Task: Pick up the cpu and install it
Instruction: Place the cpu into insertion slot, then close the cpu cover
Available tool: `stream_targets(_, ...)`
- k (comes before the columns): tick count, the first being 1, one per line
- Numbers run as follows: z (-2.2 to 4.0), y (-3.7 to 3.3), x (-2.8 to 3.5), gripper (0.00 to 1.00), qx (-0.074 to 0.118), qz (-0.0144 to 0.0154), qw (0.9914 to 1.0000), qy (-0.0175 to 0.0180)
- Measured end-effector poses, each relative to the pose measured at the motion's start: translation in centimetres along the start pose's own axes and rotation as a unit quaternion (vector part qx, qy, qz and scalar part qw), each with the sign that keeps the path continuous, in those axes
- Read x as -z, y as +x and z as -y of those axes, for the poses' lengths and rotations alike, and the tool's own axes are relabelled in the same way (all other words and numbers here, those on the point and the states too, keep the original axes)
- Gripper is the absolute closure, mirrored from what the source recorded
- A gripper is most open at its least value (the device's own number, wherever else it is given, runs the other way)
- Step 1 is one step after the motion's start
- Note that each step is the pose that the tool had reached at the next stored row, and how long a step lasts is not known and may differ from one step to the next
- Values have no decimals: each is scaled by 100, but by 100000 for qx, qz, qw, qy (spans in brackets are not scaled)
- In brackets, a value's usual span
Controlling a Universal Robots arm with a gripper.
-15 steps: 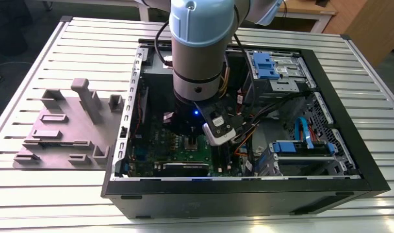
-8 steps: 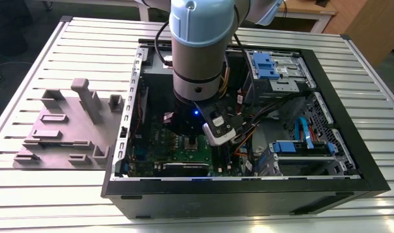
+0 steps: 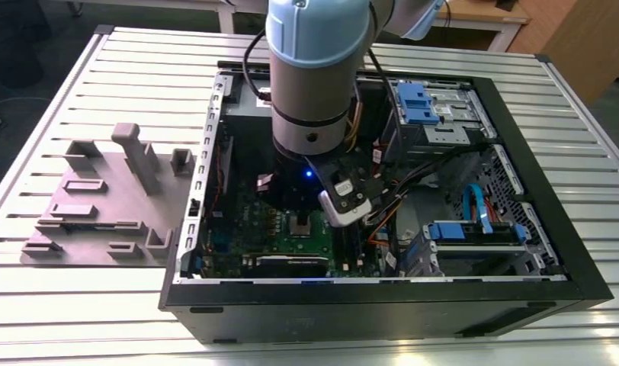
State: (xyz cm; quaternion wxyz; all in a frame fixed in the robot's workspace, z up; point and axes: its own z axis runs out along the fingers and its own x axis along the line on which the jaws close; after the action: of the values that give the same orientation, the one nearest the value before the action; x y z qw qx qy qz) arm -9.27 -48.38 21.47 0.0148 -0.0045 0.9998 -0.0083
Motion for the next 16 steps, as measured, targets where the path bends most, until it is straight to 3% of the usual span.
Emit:
stream_targets(7,1,-2,77,90,1,-1,100000,73)
stream_targets(13,1,-2,83,90,2,1,100000,70)
stream_targets(15,3,-5,185,90,3,-1,100000,73)
stream_targets(16,3,-5,186,90,1,0,100000,74)
